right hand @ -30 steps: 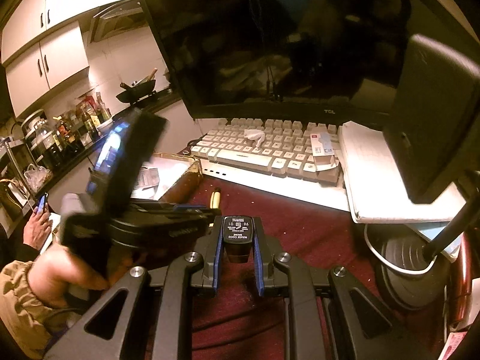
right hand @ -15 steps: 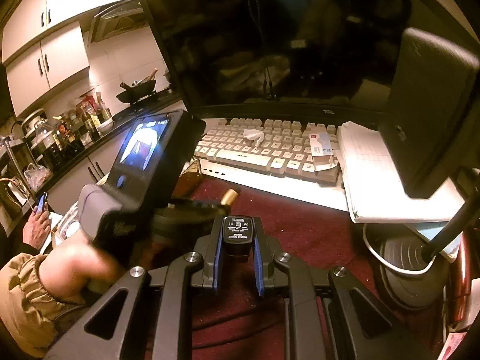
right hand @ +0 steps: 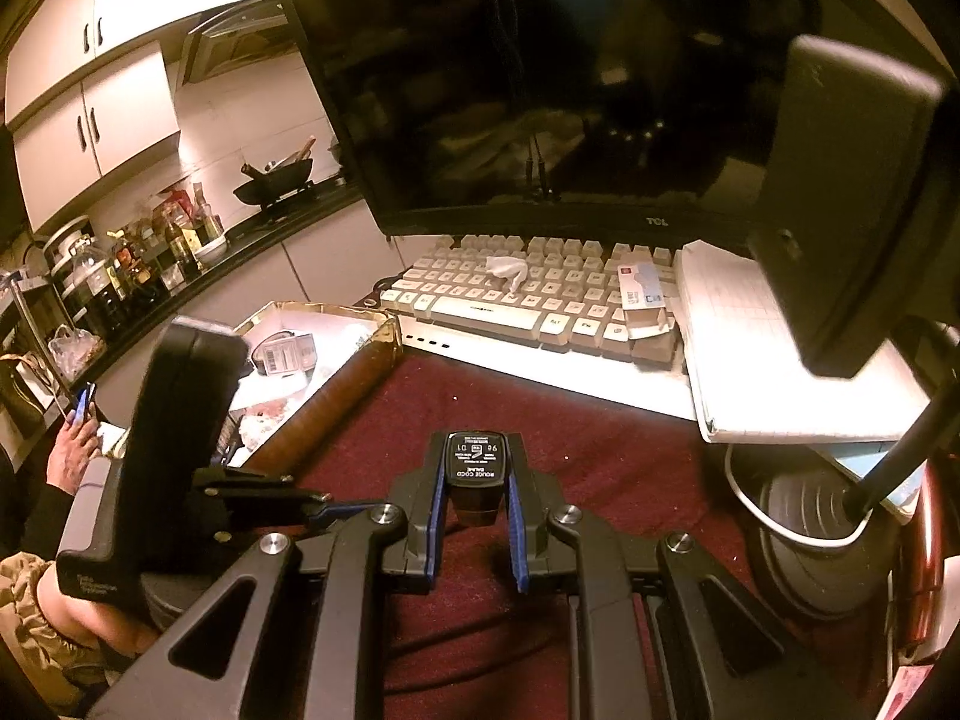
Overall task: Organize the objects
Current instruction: 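Carry the yellow pen with the left gripper while the right carries the black tube over the tray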
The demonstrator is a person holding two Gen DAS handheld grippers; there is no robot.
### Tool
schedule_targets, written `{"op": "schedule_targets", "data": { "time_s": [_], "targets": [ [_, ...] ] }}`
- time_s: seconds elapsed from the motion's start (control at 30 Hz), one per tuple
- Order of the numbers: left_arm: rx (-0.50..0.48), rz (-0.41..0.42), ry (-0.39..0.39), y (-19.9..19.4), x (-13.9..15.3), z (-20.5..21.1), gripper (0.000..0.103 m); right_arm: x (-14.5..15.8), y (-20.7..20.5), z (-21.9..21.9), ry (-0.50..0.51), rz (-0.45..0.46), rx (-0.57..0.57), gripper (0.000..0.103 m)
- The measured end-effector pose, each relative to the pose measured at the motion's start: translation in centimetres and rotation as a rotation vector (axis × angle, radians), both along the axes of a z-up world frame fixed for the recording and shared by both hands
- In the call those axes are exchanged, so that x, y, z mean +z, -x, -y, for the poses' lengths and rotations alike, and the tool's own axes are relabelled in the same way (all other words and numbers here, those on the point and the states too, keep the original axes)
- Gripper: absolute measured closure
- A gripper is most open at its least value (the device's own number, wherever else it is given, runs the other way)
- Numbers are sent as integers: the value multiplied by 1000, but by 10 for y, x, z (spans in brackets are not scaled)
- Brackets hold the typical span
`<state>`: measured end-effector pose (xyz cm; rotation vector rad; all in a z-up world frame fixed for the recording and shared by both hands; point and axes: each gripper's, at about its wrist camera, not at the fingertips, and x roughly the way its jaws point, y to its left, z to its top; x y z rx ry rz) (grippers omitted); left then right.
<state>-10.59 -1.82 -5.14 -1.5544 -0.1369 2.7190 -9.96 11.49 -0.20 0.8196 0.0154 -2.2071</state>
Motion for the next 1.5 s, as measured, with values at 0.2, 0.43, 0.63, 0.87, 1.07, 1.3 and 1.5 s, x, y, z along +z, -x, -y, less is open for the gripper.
{"op": "schedule_targets", "data": {
  "time_s": [0.2,0.43,0.63,0.87,1.07,1.3,1.5],
  "targets": [
    [-5,-7,31,5,-1,2,95,-1,-3,2,-9,-14,-10,87],
    [12,-81,-127,-16,5,18,95,-1,-10,3,-17,-19,-23,87],
    [50,-189,-220,-37,27,36,95,3,-15,7,-14,-22,-29,87],
    [94,-305,-243,-58,51,51,95,11,-16,2,34,-7,-19,87],
    [114,-361,-241,-71,63,58,95,21,-20,-1,72,6,-16,87],
    [128,-419,-246,-89,79,69,95,31,-27,6,69,-11,-11,87],
    [179,-477,-234,-110,98,86,95,36,-34,20,64,-28,14,87]
  ]
}}
